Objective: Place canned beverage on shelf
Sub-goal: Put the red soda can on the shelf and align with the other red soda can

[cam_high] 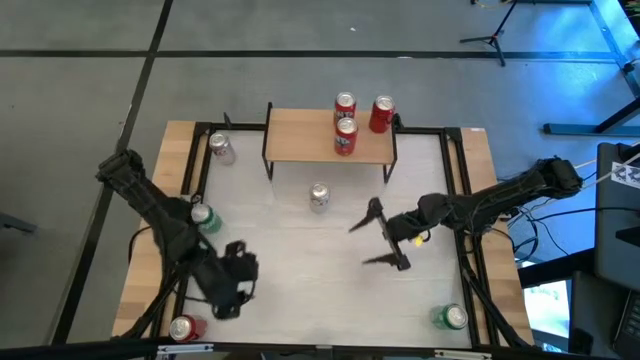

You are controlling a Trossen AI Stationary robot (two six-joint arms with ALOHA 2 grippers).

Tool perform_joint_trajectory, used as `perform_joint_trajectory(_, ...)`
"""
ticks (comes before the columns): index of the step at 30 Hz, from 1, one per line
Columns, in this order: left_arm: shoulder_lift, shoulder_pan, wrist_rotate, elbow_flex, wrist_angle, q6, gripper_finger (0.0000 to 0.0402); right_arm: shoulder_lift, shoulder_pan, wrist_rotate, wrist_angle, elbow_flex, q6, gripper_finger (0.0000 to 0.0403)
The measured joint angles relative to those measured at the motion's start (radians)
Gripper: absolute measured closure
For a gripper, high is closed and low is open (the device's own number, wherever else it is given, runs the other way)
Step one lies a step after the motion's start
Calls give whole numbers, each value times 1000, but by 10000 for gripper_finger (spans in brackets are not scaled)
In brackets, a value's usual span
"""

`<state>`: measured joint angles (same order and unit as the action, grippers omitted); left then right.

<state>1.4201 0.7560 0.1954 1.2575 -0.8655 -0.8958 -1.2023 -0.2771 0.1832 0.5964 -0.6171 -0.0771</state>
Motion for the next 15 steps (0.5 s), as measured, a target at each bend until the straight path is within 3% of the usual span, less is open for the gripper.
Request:
perform_joint_trajectory(5,27,146,-35,0,-58,-301,194,-78,-80,-6,140,-5,1,20)
perform_joint_trajectory(9,32,235,-75,0,-109,-483,194,-122,-149,-53,141,-43,1,20)
perform_joint_trajectory(15,32,289,-2,0,-119,-502,194,-194,-228,-154,142,-101,-4,20)
